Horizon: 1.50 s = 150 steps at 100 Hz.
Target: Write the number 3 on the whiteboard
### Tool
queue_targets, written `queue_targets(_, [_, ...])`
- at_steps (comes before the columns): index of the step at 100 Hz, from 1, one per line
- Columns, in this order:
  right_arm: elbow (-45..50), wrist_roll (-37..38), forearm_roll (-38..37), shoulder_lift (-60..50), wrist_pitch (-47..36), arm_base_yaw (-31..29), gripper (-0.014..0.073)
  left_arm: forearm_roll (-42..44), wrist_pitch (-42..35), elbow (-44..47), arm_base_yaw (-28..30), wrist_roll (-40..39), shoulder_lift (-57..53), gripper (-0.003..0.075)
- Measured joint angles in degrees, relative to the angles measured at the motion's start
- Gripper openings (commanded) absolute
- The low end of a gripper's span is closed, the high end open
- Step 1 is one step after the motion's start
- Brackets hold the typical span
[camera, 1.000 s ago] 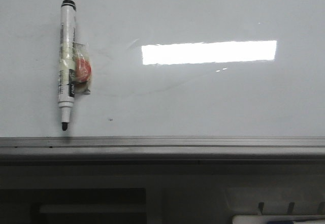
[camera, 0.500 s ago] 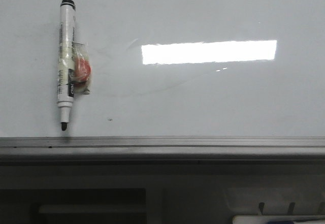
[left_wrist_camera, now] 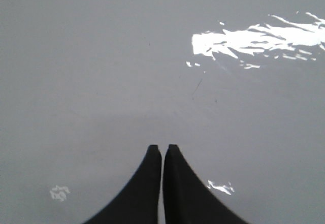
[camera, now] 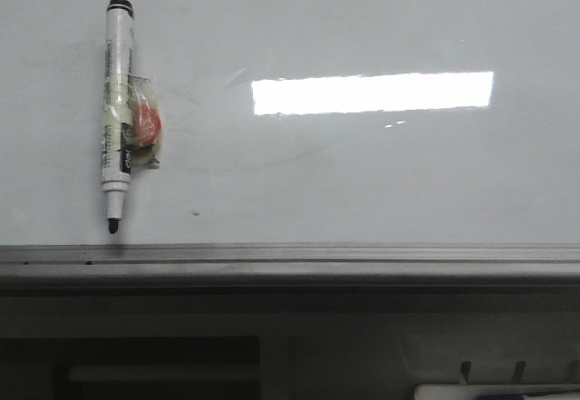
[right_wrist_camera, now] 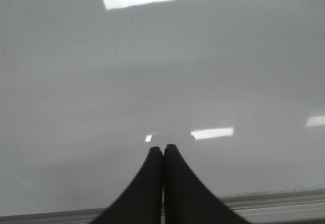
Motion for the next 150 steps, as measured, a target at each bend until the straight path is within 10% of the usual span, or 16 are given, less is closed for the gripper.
queue_targets(22, [-2.1, 0.0, 0.8, 2.7, 2.5, 0.0, -0.0048, 0.3, -2.1, -2.8, 0.0, 0.0, 5.4, -0.0012])
queue_targets(51, [-2.1, 0.0, 0.9, 2.8, 3.2, 0.0, -0.0048, -1.8, -9.1, -2.6, -1.1, 0.0, 8.5, 0.0325])
queue_targets(102, [-2.1, 0.0, 0.9, 2.9, 3.0, 0.0, -0.0048, 0.5, -24.5, -2.6, -2.3, 0.0, 10.4, 0.0334])
queue_targets(150, [-2.1, 0.0, 0.9, 2.9, 3.0, 0.0, -0.0048, -1.8, -19.7, -2.9, -28.4, -4.2, 19.0, 0.034])
